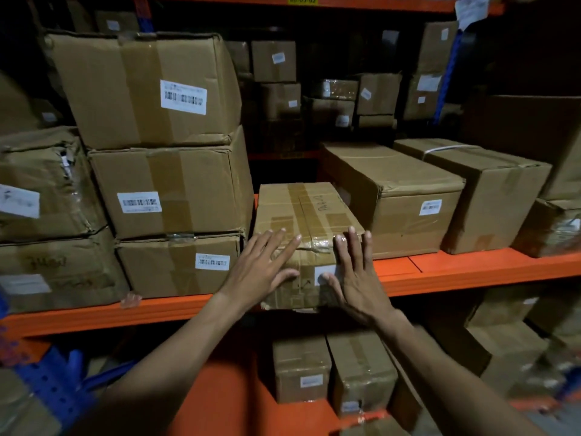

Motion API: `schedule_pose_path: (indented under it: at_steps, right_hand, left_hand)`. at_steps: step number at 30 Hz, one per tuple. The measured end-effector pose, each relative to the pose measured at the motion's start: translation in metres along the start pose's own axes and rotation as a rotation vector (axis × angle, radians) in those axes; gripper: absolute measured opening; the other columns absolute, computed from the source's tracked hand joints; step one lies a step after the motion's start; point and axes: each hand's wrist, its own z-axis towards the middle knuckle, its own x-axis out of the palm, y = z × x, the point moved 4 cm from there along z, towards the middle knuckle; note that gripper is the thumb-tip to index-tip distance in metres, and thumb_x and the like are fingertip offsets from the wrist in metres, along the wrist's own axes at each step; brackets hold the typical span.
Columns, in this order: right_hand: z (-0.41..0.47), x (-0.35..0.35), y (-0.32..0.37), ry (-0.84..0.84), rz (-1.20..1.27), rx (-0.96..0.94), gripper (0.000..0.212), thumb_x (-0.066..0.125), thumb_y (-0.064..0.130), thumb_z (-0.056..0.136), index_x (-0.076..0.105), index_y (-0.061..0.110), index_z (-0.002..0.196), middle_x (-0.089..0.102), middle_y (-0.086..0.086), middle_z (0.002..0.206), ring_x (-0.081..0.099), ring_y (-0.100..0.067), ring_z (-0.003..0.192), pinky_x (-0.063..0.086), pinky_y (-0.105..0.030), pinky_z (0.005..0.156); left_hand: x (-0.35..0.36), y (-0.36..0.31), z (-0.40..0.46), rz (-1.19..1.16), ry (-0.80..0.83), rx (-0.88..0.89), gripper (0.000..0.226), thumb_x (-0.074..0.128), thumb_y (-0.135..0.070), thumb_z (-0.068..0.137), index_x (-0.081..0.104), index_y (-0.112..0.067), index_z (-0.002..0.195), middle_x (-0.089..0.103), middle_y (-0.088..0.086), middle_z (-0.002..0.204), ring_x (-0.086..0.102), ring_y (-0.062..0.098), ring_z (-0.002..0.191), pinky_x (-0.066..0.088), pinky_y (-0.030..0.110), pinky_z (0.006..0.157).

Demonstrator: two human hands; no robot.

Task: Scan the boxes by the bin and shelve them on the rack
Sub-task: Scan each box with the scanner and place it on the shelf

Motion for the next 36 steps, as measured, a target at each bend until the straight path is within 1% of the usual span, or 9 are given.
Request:
schedule_pose_path:
  at_steps: [4,7,11,18,23,26,28,33,36]
  right_hand:
    - [0.02,0.013,-0.007,0.073,-0.098,-0.045,0.078,0.02,0.054,0.109,-0.011,0.007,0.162,-0.023,-0.019,0.168,-0.026,-0.045,0.152,-0.008,-0.055,0.125]
    - [0.032,0.021,-0.013,0.25,-0.152,0.011,0.081,0.013,0.058,0.106,-0.012,0.004,0.161,-0.023,-0.027,0.165,-0.024,-0.051,0.15,-0.005,-0.06,0.125]
    - [0.04,0.022,-0.019,0.39,-0.153,0.113,0.081,0.001,0.066,0.099,-0.029,0.015,0.154,-0.041,-0.016,0.16,-0.042,-0.042,0.145,-0.013,-0.058,0.124]
    - [0.041,0.0,-0.006,0.507,-0.098,0.166,0.087,0.025,0.065,0.103,-0.034,0.024,0.152,-0.053,-0.005,0.151,-0.047,-0.034,0.141,-0.017,-0.054,0.12]
    - [0.028,-0.037,-0.008,0.513,0.029,0.133,0.085,0.022,0.066,0.104,-0.024,0.023,0.16,-0.037,-0.004,0.163,-0.036,-0.023,0.15,-0.016,-0.052,0.124]
    - [-0.015,-0.051,-0.026,0.477,0.111,0.195,0.092,0.034,0.066,0.101,-0.01,0.017,0.165,-0.02,-0.005,0.171,-0.024,-0.021,0.156,-0.012,-0.05,0.126]
    - [-0.057,-0.054,-0.047,0.484,0.159,0.305,0.093,0.045,0.063,0.1,0.002,0.011,0.165,-0.003,-0.01,0.173,-0.01,-0.023,0.159,-0.005,-0.045,0.128]
    - [-0.171,-0.053,-0.094,0.63,0.219,0.599,0.089,0.049,0.066,0.097,0.023,0.009,0.161,0.029,-0.016,0.164,0.025,-0.03,0.152,0.021,-0.041,0.125]
    - [-0.252,-0.042,-0.122,0.749,0.214,0.73,0.092,0.044,0.075,0.091,0.029,0.013,0.158,0.035,-0.016,0.161,0.038,-0.034,0.145,0.032,-0.044,0.118]
  left_hand:
    - [0.005,0.016,0.014,0.006,0.125,0.008,0.073,0.062,-0.047,0.092,0.037,-0.014,0.153,0.047,0.021,0.149,0.049,0.041,0.133,0.042,0.052,0.11]
    - [0.01,0.025,0.024,-0.006,0.192,0.024,0.072,0.061,-0.043,0.094,0.034,-0.015,0.154,0.04,0.02,0.154,0.042,0.041,0.138,0.036,0.05,0.113]
    - [0.02,0.03,0.035,0.026,0.302,-0.01,0.072,0.046,-0.047,0.101,0.01,-0.024,0.159,0.017,0.012,0.165,0.021,0.032,0.15,0.016,0.041,0.123]
    - [0.013,0.021,0.037,0.004,0.355,-0.08,0.073,0.048,-0.044,0.101,0.006,-0.027,0.159,0.01,0.01,0.167,0.013,0.031,0.152,0.009,0.043,0.124]
    - [0.01,-0.013,0.016,-0.091,0.279,-0.254,0.088,0.05,-0.051,0.098,-0.005,-0.021,0.159,-0.011,0.019,0.165,-0.01,0.035,0.152,-0.005,0.049,0.124]
    - [0.016,-0.063,-0.014,-0.251,0.065,-0.199,0.083,0.07,-0.04,0.089,0.033,0.0,0.151,0.023,0.027,0.159,0.022,0.041,0.149,0.021,0.053,0.121]
    - [0.04,-0.098,-0.036,-0.4,0.05,-0.261,0.077,0.079,-0.033,0.08,0.05,0.006,0.139,0.042,0.027,0.15,0.04,0.042,0.14,0.032,0.053,0.117]
    - [0.112,-0.18,-0.094,-0.786,0.412,-0.601,0.078,0.075,-0.044,0.082,0.049,-0.003,0.143,0.044,0.013,0.152,0.037,0.024,0.143,0.026,0.03,0.119]
    - [0.143,-0.235,-0.13,-0.897,0.505,-0.682,0.066,0.074,-0.055,0.071,0.065,-0.013,0.121,0.064,-0.002,0.121,0.059,0.019,0.116,0.042,0.022,0.095]
